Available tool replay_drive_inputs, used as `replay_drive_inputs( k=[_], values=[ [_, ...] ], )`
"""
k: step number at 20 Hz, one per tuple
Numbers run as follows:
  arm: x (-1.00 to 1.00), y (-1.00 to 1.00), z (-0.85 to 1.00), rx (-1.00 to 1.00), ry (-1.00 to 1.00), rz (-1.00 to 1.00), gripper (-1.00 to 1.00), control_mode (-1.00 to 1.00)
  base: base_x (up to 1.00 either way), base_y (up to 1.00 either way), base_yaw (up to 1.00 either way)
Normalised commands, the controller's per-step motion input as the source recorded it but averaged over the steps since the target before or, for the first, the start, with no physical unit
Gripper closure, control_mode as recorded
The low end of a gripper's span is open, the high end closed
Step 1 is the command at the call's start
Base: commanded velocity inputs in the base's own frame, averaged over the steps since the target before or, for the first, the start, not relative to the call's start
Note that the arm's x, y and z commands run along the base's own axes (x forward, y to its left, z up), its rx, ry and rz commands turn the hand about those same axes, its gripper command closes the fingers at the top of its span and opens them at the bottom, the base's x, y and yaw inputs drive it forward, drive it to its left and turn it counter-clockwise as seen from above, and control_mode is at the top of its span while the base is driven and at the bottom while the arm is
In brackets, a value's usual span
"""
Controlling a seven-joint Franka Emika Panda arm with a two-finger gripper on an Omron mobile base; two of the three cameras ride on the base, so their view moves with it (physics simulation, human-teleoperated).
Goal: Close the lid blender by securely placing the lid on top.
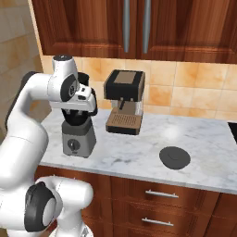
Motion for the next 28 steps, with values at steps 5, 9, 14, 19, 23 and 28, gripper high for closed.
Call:
replay_drive_inputs(
  k=[5, 9, 14, 19, 23, 28],
  values=[
    [-0.53, -0.36, -0.04, 0.0, -0.09, -0.09, -1.0, -1.0, 0.0, 0.0, 0.0],
    [-0.95, -0.98, -0.25, 0.06, 0.0, -0.27, -1.0, -1.0, 0.0, 0.0, 0.0],
    [-0.55, -0.87, -0.43, 0.01, 0.0, -0.24, -1.0, -1.0, 0.0, 0.0, 0.0],
    [-0.02, -0.89, -0.37, 0.02, 0.05, -0.16, -1.0, -1.0, 0.0, 0.0, 0.0],
    [-0.01, -1.0, -0.09, 0.04, 0.03, -0.12, -1.0, -1.0, 0.0, 0.0, 0.0],
    [0.08, -0.77, -0.03, 0.04, 0.0, -0.01, -1.0, -1.0, 0.0, 0.0, 0.0]
  ],
)
